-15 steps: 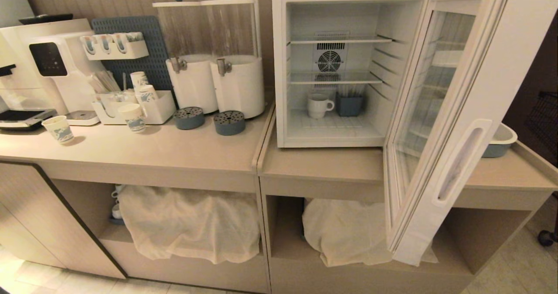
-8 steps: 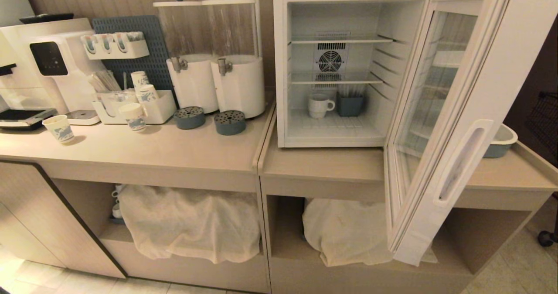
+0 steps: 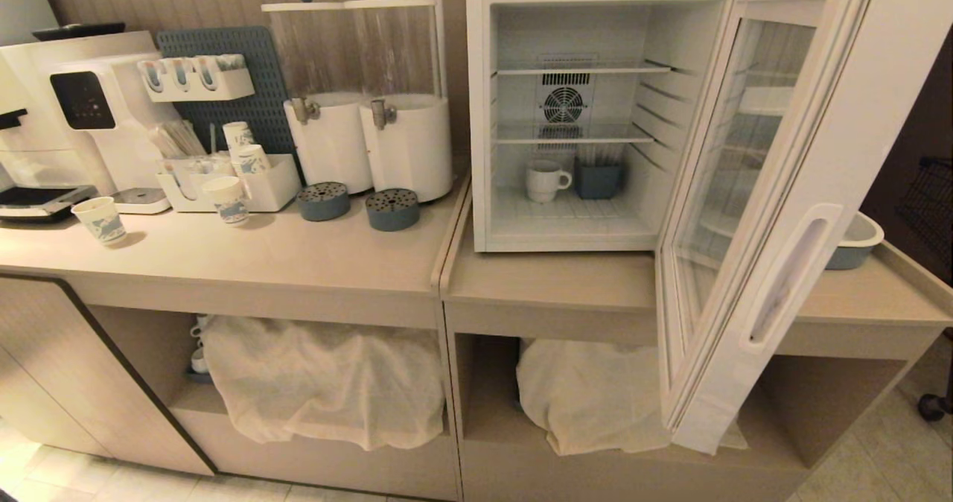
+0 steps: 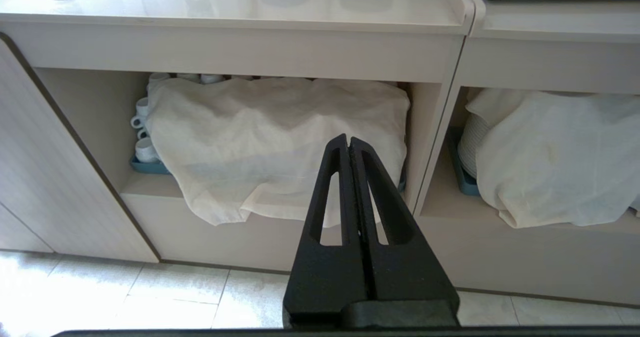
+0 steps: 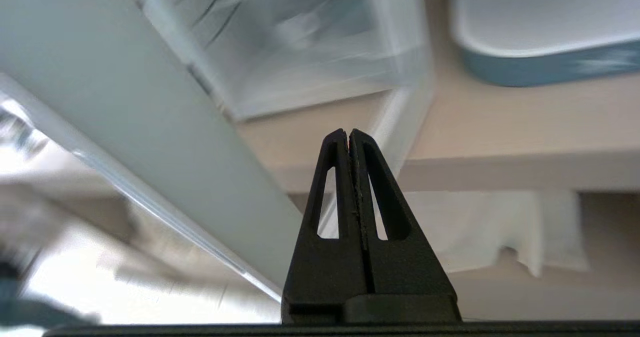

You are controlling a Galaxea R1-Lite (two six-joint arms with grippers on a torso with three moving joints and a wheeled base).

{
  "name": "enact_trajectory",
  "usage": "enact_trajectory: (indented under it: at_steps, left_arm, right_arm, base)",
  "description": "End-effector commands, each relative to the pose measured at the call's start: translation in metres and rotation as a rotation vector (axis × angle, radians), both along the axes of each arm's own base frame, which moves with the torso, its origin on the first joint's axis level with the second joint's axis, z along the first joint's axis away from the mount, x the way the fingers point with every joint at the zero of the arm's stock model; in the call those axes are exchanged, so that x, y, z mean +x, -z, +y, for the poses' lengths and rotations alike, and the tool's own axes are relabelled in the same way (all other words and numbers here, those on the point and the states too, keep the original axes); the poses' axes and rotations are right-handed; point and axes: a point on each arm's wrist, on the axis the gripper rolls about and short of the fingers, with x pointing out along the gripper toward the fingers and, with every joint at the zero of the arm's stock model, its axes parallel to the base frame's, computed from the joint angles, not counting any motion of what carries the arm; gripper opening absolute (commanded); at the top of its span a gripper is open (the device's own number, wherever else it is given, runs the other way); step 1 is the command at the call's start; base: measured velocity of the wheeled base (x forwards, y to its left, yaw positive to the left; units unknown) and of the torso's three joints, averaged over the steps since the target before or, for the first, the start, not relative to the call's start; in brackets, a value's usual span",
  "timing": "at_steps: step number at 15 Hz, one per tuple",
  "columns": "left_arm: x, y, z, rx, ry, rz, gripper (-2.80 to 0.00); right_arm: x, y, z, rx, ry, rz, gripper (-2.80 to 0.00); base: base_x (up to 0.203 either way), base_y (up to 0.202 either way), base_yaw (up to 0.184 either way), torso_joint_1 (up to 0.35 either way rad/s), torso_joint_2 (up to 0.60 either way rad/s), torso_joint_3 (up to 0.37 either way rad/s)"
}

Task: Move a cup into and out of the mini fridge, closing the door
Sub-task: Close the freezer door

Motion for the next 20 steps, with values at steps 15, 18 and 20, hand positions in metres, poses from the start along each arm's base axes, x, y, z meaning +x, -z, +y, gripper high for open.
enact_trajectory:
  at_steps: [15, 18, 20]
  left_arm:
    - [0.0, 0.0, 0.0, 0.0, 0.0, 0.001, -2.8]
    - [0.0, 0.0, 0.0, 0.0, 0.0, 0.001, -2.8]
    - [0.0, 0.0, 0.0, 0.0, 0.0, 0.001, -2.8]
  right_arm:
    - [0.153, 0.02, -0.001, -0.09, -0.53, -0.112, -2.8]
    - [0.168, 0.02, 0.017, -0.087, -0.548, -0.1, -2.8]
    - [0.178, 0.023, 0.03, -0.093, -0.526, -0.084, -2.8]
  base:
    - [0.0, 0.0, 0.0, 0.0, 0.0, 0.0]
    - [0.0, 0.0, 0.0, 0.0, 0.0, 0.0]
    - [0.0, 0.0, 0.0, 0.0, 0.0, 0.0]
